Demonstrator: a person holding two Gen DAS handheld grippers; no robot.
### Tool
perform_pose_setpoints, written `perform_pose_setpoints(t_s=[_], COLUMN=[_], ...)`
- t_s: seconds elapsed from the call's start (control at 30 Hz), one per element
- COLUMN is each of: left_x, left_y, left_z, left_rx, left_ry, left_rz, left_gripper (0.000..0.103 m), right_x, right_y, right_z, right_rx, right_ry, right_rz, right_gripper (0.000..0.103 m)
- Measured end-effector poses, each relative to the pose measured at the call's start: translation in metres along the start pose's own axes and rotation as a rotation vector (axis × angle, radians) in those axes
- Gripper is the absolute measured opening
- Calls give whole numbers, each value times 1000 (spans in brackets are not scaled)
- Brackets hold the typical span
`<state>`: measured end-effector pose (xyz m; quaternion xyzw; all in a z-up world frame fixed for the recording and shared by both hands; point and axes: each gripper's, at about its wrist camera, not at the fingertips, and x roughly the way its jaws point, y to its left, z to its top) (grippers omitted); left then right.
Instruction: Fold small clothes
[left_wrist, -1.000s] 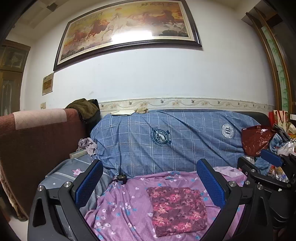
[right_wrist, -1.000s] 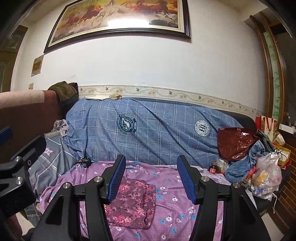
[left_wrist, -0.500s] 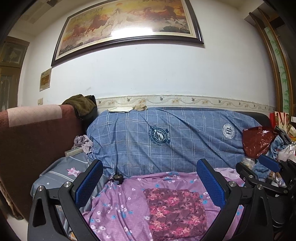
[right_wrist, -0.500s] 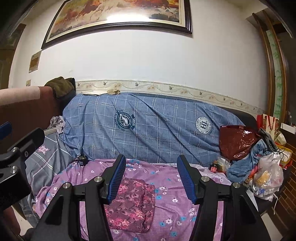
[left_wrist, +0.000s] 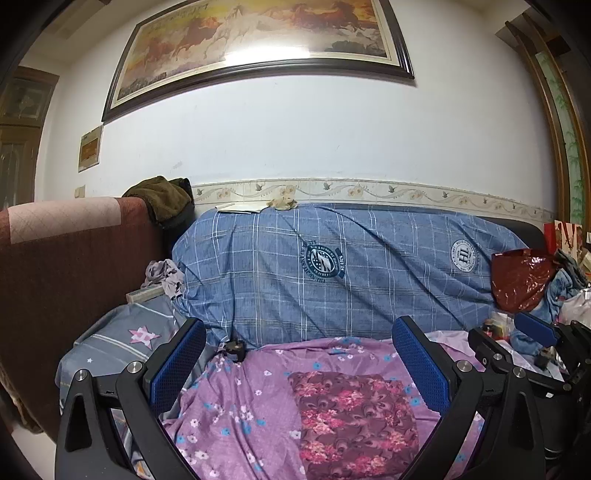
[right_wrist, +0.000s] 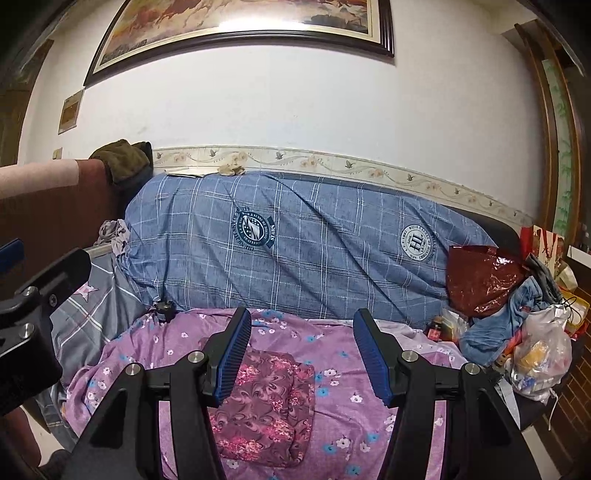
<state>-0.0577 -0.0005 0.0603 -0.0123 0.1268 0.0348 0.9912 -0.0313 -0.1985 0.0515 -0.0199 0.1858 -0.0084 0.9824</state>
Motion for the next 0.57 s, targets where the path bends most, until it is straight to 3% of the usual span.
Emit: perform_pose_setpoints(t_s=[0.57], left_x=[50], left_y=[-9], left_z=[-3], left_rx=[-5], left_ry=[35], left_rz=[5], left_gripper=[102], right_x=[47], right_y=[10], right_z=[-8], right_rx=[-15], right_ry=[63], right_rz=[6], right_gripper=[59])
